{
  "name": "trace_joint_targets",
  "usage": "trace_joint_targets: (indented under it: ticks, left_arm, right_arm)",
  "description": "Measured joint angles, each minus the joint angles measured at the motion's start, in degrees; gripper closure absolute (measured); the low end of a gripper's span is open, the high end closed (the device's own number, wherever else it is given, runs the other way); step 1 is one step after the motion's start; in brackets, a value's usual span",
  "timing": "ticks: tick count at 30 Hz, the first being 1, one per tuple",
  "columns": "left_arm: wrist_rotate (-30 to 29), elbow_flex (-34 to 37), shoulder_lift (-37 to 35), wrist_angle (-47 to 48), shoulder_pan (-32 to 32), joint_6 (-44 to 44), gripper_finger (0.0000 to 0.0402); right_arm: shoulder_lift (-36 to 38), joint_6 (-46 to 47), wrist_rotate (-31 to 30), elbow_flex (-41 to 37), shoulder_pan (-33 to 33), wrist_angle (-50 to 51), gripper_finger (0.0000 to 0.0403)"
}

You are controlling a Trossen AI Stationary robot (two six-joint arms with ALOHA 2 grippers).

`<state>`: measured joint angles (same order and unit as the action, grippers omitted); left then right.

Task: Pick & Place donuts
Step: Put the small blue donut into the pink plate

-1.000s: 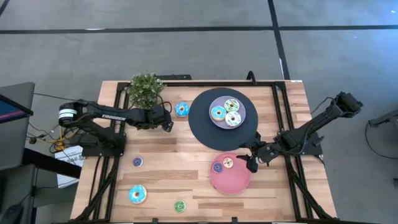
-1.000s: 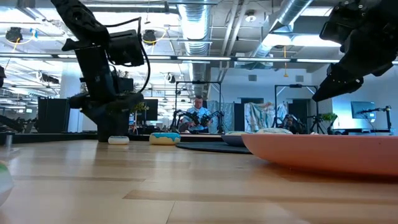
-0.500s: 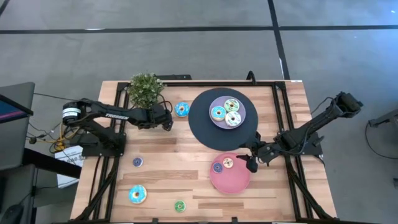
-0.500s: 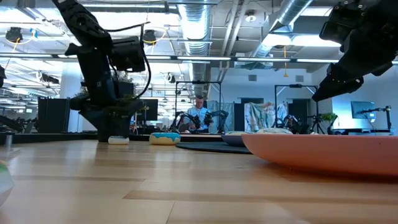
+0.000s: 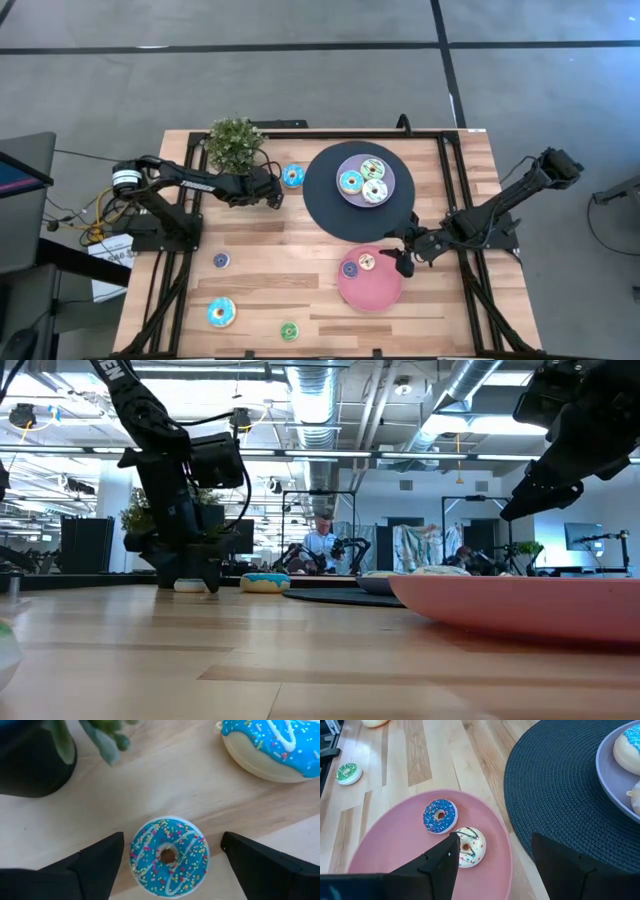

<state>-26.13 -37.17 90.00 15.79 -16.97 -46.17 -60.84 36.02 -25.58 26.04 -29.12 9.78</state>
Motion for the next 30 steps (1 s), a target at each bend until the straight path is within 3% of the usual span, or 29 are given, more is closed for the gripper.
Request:
trace_joint_targets:
  ticks: [24, 30]
  left_arm:
    - [5.2, 0.1, -0.7, 0.1, 0.7, 0.7, 0.0190]
    - [10.9, 0.1, -3.2, -0.7, 2.7, 1.4, 0.0201]
  right_arm:
    - [0.0, 1.5, 0.0, 0.0, 0.0, 0.0, 0.0171]
    - [0.0, -4.6, 0.2, 0.0, 0.0, 0.4, 0.0171]
